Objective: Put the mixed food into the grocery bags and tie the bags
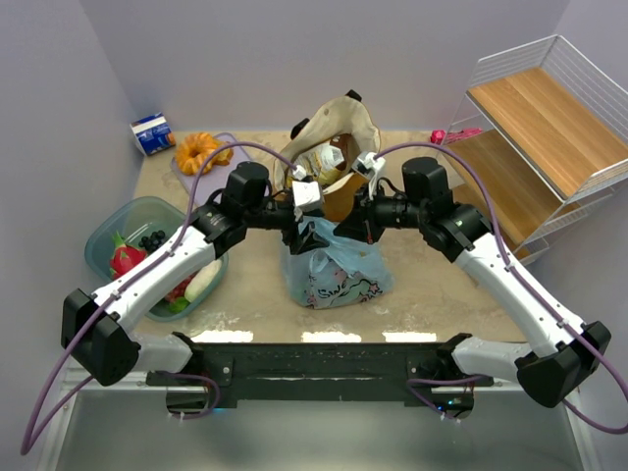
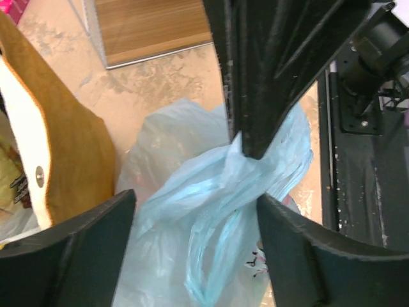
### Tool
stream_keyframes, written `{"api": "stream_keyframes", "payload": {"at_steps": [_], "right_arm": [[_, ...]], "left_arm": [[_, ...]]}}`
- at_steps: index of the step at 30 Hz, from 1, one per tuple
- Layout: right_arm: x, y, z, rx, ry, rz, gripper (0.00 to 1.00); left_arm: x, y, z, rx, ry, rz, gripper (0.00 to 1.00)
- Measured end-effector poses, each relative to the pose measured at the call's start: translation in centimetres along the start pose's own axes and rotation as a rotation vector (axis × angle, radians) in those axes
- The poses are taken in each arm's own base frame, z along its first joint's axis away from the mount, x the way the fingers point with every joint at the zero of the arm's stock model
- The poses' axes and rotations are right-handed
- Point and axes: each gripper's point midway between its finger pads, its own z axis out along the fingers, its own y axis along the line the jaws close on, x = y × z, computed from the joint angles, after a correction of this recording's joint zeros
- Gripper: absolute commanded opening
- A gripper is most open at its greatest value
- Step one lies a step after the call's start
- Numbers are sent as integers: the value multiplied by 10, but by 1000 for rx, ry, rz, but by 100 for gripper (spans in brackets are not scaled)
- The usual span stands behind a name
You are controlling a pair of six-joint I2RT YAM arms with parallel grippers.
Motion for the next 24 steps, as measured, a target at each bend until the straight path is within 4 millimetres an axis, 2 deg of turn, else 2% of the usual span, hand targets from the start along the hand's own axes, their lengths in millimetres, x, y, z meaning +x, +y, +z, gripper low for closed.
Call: {"api": "stream_keyframes", "payload": {"at_steps": [4, 5, 7, 8, 14, 19, 24], "right_arm": [[-1, 4, -1, -16, -2, 11, 0], [-1, 5, -1, -18, -2, 14, 0], [-2, 6, -2, -19, -5, 18, 0], [-2, 7, -3, -20, -7, 19, 0], [0, 14, -7, -29, -23, 35, 0], [18, 21, 3, -50, 4, 59, 0], [35, 19, 18, -5, 24, 63, 0]], "left_arm": [[0, 7, 0, -39, 5, 4, 50], [1, 9, 0, -46, 6, 4, 41], [2, 11, 1, -56, 11, -3, 31], [3, 12, 2, -60, 13, -7, 21], [5, 12, 6, -64, 10, -32, 0], [6, 10, 8, -69, 7, -75, 0], [14, 9, 10, -82, 23, -138, 0]]}}
